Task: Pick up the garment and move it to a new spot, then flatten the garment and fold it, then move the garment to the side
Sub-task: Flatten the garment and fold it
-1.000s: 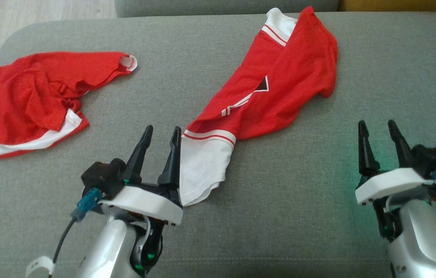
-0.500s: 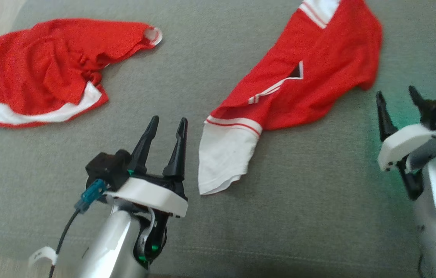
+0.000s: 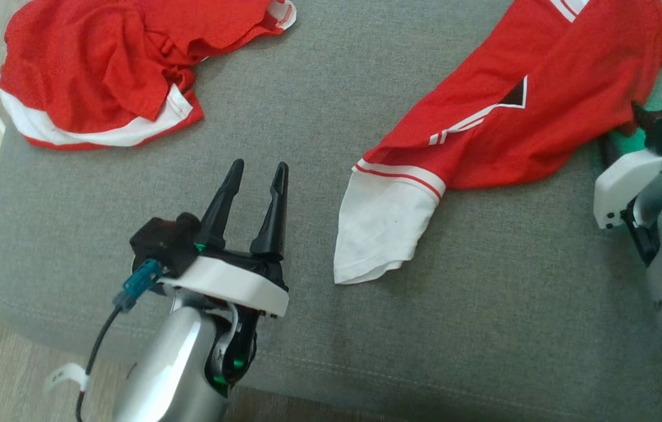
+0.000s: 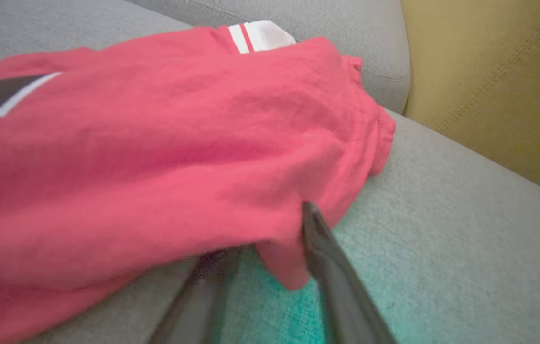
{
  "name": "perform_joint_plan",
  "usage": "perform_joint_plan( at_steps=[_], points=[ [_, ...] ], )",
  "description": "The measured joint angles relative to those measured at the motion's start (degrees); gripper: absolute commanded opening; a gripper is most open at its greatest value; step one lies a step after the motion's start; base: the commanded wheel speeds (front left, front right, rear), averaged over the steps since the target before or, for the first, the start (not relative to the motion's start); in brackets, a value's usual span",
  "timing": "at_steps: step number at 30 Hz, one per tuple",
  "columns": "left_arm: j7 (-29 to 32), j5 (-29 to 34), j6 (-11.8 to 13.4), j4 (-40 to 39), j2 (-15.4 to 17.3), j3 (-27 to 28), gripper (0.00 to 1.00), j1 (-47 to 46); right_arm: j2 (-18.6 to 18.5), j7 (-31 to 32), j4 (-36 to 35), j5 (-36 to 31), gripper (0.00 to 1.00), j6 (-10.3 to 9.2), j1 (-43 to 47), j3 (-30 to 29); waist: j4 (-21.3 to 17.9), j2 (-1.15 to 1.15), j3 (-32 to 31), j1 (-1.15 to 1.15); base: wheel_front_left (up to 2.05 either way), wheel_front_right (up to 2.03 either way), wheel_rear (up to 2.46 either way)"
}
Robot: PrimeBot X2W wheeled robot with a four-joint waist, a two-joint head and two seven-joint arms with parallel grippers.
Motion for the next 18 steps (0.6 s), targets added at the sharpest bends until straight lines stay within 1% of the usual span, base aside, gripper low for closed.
perform_joint_plan(
  at_steps=[5, 10, 14, 15, 18],
  points=[
    [0.0, 0.0, 0.1, 0.0, 0.0, 0.2, 1.0, -0.4, -0.6, -2.2, 1.2, -2.1, 0.0, 0.0, -1.2, 0.7, -0.7, 0.0, -0.7, 0.0, 0.0, 0.0, 0.0],
    [0.0, 0.0, 0.0, 0.1, 0.0, 0.6, 1.0, -0.3, -2.2, -2.6, 1.5, -3.1, 0.0, 0.0, -1.3, 4.7, -2.8, 0.0, -2.7, 0.0, 0.0, 0.0, 0.0],
    [0.0, 0.0, 0.0, 0.2, 0.0, 0.9, 1.0, 0.1, -5.1, -1.2, 0.6, -2.1, 0.0, 0.0, -1.2, 11.2, -5.0, 0.0, -5.1, 0.0, 0.0, 0.0, 0.0],
    [0.0, 0.0, 0.0, 0.3, 0.0, 1.0, 1.0, 0.8, -7.2, 0.4, -0.5, -0.2, 0.0, 0.0, -1.2, 15.5, -6.0, 0.0, -6.5, 0.0, 0.0, 0.0, 0.0],
    [0.0, 0.0, 0.0, 0.6, 0.0, 1.3, 1.0, 2.6, -11.3, 3.7, -3.6, 3.7, 0.0, 0.0, -0.8, 22.4, -7.5, 0.0, -8.8, 0.0, 0.0, 0.0, 0.0]
  ],
)
